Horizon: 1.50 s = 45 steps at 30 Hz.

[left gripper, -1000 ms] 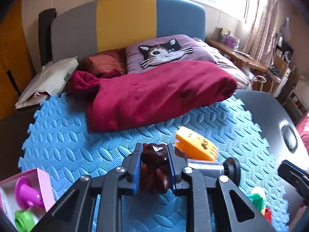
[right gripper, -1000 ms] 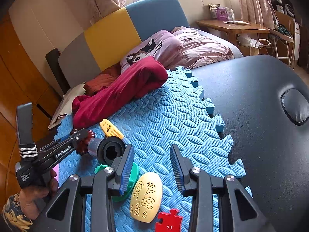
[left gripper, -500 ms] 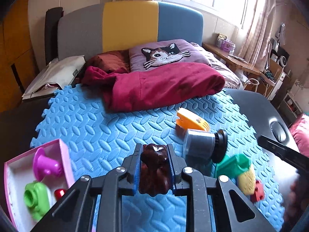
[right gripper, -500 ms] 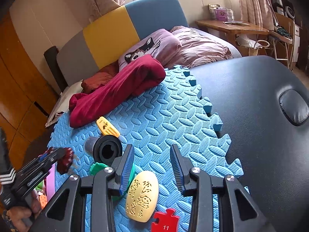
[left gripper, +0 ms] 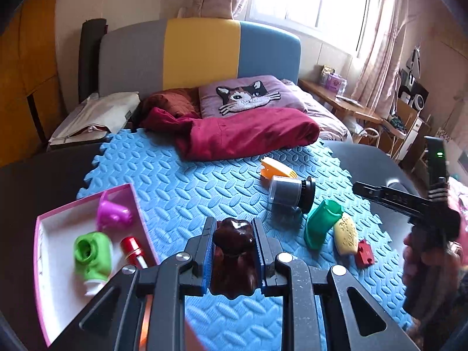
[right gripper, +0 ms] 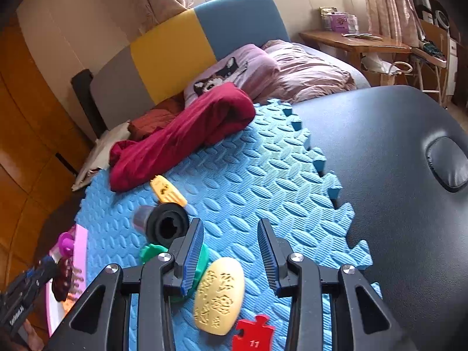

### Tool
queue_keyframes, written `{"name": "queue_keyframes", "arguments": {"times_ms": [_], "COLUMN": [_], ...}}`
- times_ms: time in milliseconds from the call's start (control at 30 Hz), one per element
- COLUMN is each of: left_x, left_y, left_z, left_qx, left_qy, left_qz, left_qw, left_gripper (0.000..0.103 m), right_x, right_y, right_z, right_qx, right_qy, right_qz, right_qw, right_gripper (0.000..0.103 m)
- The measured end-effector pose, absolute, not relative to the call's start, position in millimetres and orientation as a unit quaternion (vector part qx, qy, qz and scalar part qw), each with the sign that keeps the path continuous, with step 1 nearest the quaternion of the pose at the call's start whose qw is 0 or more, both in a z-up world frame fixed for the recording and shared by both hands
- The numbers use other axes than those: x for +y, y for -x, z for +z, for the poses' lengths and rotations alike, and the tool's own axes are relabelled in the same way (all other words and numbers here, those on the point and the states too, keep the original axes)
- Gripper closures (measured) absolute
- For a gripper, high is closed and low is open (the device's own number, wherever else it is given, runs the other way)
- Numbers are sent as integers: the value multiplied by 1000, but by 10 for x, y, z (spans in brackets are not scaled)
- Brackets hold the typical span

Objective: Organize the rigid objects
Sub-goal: 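Carry the brown ornament toward the tray while right gripper grasps the grey-black cylinder, then lower the brown ornament into the tray and open the left gripper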

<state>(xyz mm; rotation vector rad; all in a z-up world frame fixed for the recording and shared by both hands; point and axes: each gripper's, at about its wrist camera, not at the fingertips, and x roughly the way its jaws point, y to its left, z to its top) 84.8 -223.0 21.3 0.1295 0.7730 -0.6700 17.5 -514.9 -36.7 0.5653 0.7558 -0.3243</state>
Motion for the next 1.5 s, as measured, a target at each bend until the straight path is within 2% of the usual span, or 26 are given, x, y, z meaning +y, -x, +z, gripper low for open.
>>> {"name": "queue_keyframes", "arguments": {"times_ms": [267,333,367,433,567,900,933,967,1067,1267,1500], "left_x": [-1760,-1644,-1579,-1462,-1222,-712,-679,-638,-542,-334,-112], "left_y": [-719,-713,-712,-717,-734,-774,-773,-775,-776,-759,-798], "left_z": [303,316,322,319,304,218,207,196,161,67,-59], "left_qx": [364,363,363,364,367,377,378,380,382,393,409], "left_qy": [-38,-32,-27,-18,-4,29,30,33,38,49,62], "left_qz": [-306,-299,-296,-290,-274,-238,-236,-232,-225,-206,-186], "left_qw": [879,882,883,885,889,894,895,895,896,895,891], "left_gripper": [79,79,79,79,79,79,79,79,79,79,79], "right_x": [-4957,-4881,-4836,-4742,-4565,-4342,-4320,-4298,-4178,-3748,-3292], "right_y": [-386,-499,-575,-711,-1033,-1530,-1554,-1562,-1546,-1320,-905], "right_z": [-360,-349,-345,-335,-354,-635,-655,-664,-606,-373,-424], "right_qx": [380,389,395,404,439,506,509,508,502,470,464], "right_qy": [-266,-266,-268,-265,-234,-190,-186,-181,-159,-114,-69], "right_qz": [-116,-110,-105,-99,-120,-173,-177,-179,-169,-92,-27], "right_qw": [878,875,872,870,859,823,821,823,833,870,883], "right_gripper": [58,49,34,24,21,23,27,36,39,39,39]}}
